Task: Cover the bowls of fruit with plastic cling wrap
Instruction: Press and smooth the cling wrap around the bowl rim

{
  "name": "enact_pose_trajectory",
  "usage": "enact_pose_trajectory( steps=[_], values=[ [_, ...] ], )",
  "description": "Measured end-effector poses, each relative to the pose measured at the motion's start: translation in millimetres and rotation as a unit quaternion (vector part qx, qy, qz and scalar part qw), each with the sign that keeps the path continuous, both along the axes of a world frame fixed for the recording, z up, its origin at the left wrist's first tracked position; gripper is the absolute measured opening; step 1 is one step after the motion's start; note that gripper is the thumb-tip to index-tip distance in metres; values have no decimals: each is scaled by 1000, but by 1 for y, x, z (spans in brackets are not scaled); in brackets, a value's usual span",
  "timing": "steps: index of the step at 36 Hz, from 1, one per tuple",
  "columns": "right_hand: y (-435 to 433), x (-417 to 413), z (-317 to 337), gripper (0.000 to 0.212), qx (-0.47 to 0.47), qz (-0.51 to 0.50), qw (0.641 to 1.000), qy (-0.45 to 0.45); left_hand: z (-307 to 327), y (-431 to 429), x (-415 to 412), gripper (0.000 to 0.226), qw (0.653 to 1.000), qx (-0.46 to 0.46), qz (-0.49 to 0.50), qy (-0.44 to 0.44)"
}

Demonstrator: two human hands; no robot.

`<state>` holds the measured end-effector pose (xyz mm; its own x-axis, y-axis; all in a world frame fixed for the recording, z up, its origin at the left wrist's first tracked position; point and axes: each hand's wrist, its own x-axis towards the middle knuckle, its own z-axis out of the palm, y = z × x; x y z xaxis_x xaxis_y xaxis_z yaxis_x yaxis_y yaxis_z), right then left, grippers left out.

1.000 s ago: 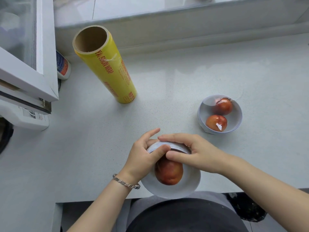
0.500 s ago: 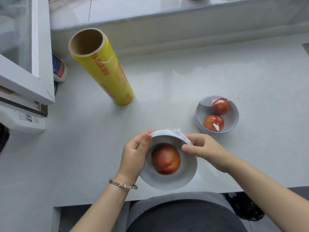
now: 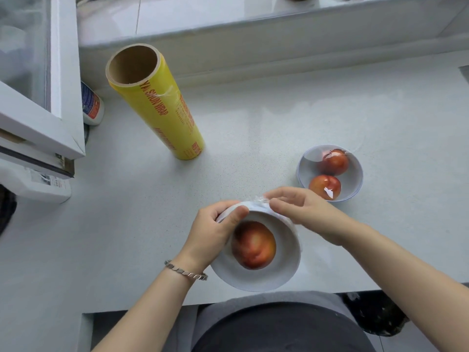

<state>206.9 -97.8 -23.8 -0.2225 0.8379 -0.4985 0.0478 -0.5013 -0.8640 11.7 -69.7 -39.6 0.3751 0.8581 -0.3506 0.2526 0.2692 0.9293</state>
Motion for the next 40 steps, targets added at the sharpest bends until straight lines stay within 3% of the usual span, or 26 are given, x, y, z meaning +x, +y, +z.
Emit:
enact_pose_trajectory(
  steps=[5,10,14,20,23,27,30,32,35,40],
  values=[
    [13,-1,1,17,-4,43,999,-29,0,-5,1,38,1000,6,4,8],
    [20,-1,2,20,12,-10,1000,-25,-3,-7,-5,39,1000,6,12,1],
    [18,-4,-5,20,-63,-26,998,0,-4,-8,-10,53,1000,5,16,7],
    [20,10,-3,17,-164,58,985,16,-2,-9,-12,58,1000,3,-2,20],
    [20,15,-2,16,-159,38,983,86,-4,-9,-14,61,1000,-8,-11,26],
    [15,10,-7,12,-137,-33,970,197,-3,-10,-13,41,999,-34,-31,22],
    [8,-1,-13,29,-126,-64,942,304,-4,-11,-11,45,998,-48,-42,12],
    [3,-7,-16,38,-135,-98,920,356,-5,-12,-10,59,998,-49,-50,4],
    [-1,-13,-17,41,-144,-145,919,338,-4,-12,-9,72,997,-52,-58,-2],
    [-5,-25,-11,14,-165,-217,936,223,-1,-12,-9,72,998,-32,-55,3]
  ],
)
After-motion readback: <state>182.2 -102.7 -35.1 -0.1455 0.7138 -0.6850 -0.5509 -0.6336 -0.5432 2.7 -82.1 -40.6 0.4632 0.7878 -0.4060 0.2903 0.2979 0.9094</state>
